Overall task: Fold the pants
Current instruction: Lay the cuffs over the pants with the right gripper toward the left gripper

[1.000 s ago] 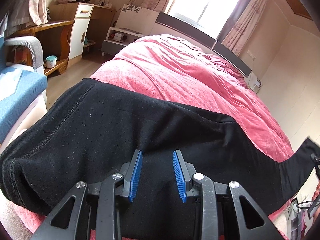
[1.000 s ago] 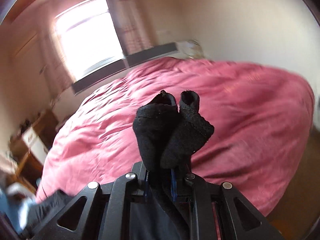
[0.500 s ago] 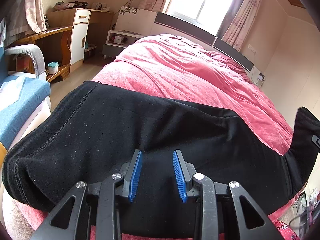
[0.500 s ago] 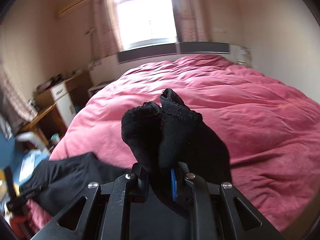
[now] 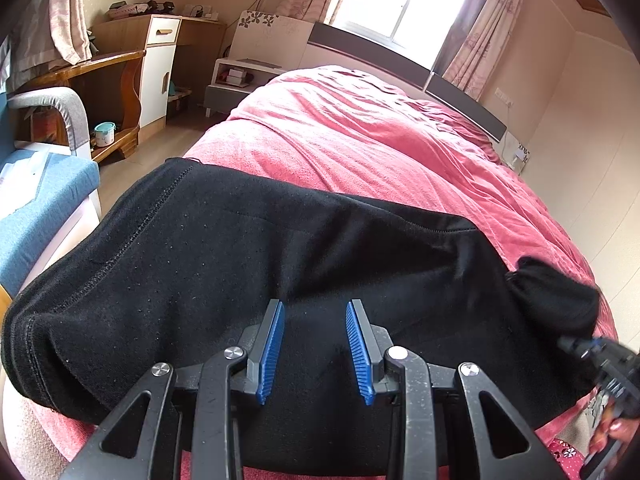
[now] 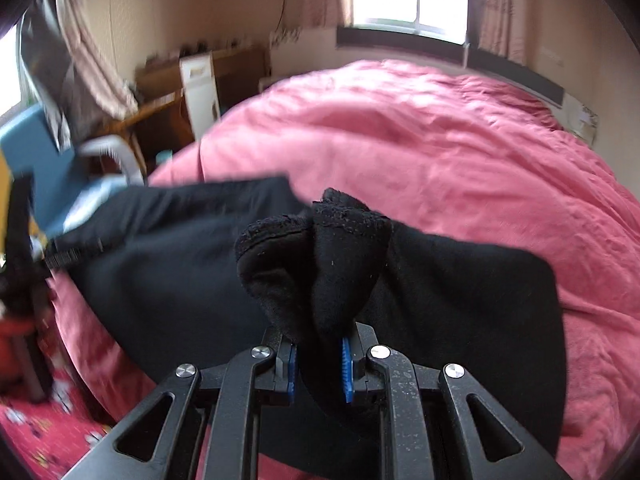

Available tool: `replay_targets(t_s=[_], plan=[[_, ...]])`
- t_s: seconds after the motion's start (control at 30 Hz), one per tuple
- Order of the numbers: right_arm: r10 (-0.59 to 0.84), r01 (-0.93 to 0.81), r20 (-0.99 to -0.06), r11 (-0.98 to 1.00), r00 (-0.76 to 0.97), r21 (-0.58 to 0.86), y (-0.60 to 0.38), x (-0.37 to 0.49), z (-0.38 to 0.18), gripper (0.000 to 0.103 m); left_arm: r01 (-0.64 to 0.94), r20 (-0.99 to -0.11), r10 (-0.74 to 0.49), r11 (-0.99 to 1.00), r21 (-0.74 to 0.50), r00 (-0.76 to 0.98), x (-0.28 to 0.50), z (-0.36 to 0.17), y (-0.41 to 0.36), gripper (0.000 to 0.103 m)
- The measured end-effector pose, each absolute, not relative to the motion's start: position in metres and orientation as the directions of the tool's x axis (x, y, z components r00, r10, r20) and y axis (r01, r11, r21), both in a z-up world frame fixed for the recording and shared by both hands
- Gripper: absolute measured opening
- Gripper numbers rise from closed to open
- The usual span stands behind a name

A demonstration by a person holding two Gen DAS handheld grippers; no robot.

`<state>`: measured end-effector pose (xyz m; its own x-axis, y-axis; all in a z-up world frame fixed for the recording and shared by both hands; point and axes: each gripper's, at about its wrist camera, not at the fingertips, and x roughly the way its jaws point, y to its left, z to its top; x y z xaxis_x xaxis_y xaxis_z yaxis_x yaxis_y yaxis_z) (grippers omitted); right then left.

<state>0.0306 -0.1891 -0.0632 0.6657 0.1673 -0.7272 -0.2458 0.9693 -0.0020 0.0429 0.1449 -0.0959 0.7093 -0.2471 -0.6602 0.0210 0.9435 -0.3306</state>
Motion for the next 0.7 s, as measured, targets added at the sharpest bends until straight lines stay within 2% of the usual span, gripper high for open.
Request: replay_targets(t_s=[0.1, 0.17, 0.23, 0.3, 0.33, 0.5, 0.57, 0.63, 0.7], plan=[[0.169, -0.265, -0.775, 0.964, 0.609, 0.003, -0.188, 0.031, -0.082, 0.022, 0.02, -0.661, -0.248, 0.943, -0.332, 0.708, 0.043, -0.097, 0.145, 0.033], [0.193, -0.283, -0.801, 0.959, 0.567, 0.031, -0.19, 0.029, -0.091, 0.029, 0.019, -0.665, -0.248, 0.943, -0.331, 0.705, 0.044, -0.097, 0.144, 0.033], [0.253, -0.307, -0.802, 0.947, 0.541, 0.092, -0.196, 0.024, -0.093, 0.047, 0.02, -0.664, -0.247, 0.944, -0.33, 0.705, 0.044, -0.097, 0.144, 0.033], [0.333, -0.326, -0.791, 0.928, 0.514, 0.179, -0.202, 0.018, -0.09, 0.059, 0.02, -0.664, -0.248, 0.943, -0.331, 0.705, 0.045, -0.097, 0.144, 0.033], [0.381, -0.332, -0.778, 0.914, 0.5, 0.234, -0.207, 0.014, -0.089, 0.06, 0.02, -0.663, -0.248, 0.943, -0.332, 0.706, 0.045, -0.097, 0.144, 0.033], [0.52, -0.306, -0.663, 0.854, 0.538, 0.421, -0.238, 0.002, -0.069, 0.06, 0.022, -0.657, -0.25, 0.942, -0.335, 0.711, 0.043, -0.096, 0.144, 0.033], [0.509, -0.273, -0.609, 0.854, 0.608, 0.442, -0.25, 0.001, -0.056, 0.054, 0.022, -0.654, -0.248, 0.942, -0.334, 0.715, 0.042, -0.095, 0.144, 0.033], [0.435, -0.231, -0.631, 0.895, 0.643, 0.382, -0.249, 0.01, -0.049, 0.031, 0.021, -0.654, -0.246, 0.943, -0.332, 0.716, 0.041, -0.094, 0.144, 0.033], [0.367, -0.205, -0.682, 0.928, 0.632, 0.31, -0.241, 0.024, -0.052, 0.021, 0.021, -0.654, -0.245, 0.943, -0.331, 0.716, 0.041, -0.093, 0.144, 0.033]])
